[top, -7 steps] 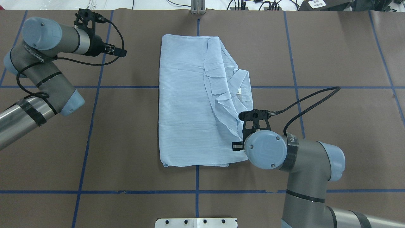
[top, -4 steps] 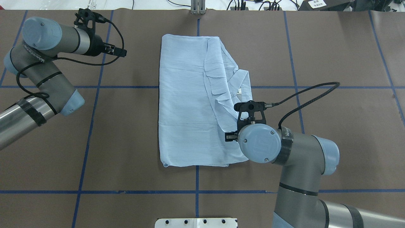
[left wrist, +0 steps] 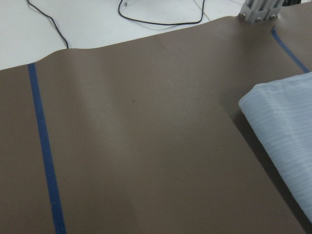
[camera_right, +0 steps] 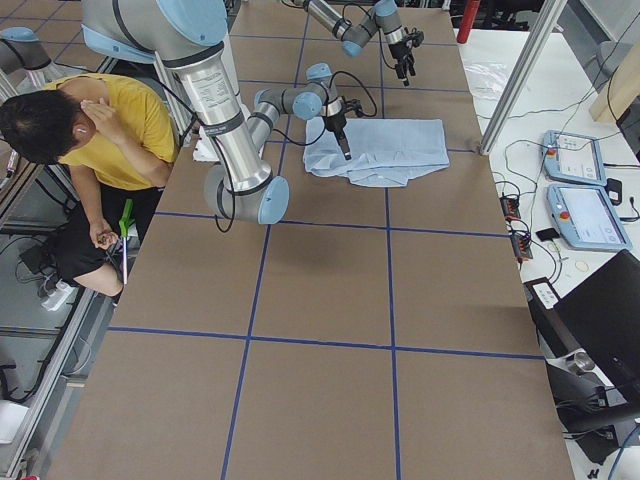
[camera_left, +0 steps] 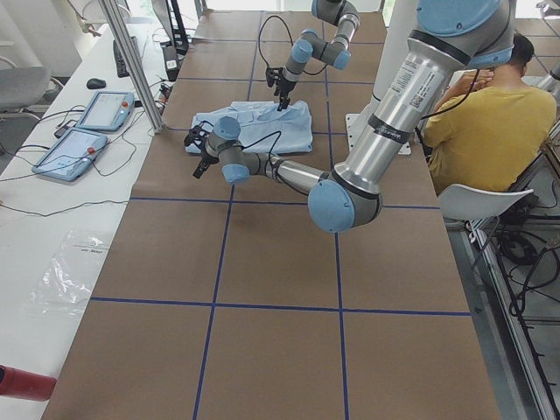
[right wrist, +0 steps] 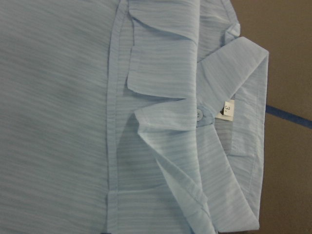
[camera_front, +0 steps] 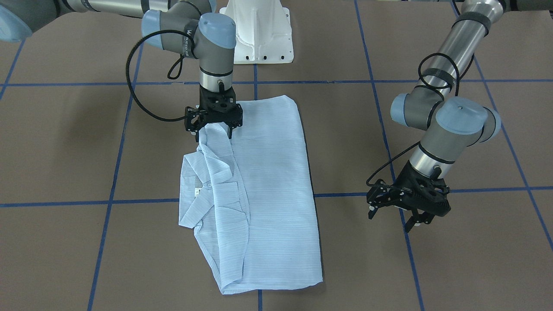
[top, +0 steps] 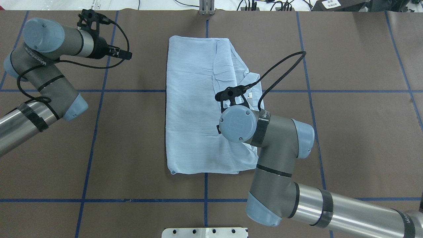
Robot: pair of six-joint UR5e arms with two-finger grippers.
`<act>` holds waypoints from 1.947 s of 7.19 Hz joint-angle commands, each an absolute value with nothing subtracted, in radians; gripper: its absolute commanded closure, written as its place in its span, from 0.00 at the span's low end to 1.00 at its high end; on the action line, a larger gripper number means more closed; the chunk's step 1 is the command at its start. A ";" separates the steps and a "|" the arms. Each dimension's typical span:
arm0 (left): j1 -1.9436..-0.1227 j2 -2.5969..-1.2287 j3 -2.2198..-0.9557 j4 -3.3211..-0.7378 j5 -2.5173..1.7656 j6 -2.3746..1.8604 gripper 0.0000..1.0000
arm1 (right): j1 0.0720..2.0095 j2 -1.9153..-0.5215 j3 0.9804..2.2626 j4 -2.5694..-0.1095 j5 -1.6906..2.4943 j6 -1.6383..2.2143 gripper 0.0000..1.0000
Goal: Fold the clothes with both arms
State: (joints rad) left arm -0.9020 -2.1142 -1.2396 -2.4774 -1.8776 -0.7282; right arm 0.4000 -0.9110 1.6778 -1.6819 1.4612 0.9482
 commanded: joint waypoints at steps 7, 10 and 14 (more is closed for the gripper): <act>-0.900 -2.103 -1.239 -2.479 -1.878 -0.727 0.00 | 0.526 -0.916 1.598 -1.736 1.471 0.579 0.19; -0.900 -2.105 -1.239 -2.479 -1.878 -0.727 0.00 | 0.584 -1.166 1.789 -1.724 1.499 0.577 0.18; -0.897 -2.105 -1.244 -2.510 -1.879 -0.769 0.00 | 0.607 -1.037 1.831 -1.707 1.586 0.825 0.02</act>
State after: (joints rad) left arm -0.8980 -2.1046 -1.2420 -2.5042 -1.8789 -0.7573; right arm 0.5995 -1.1465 1.8854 -1.7122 1.5725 0.7896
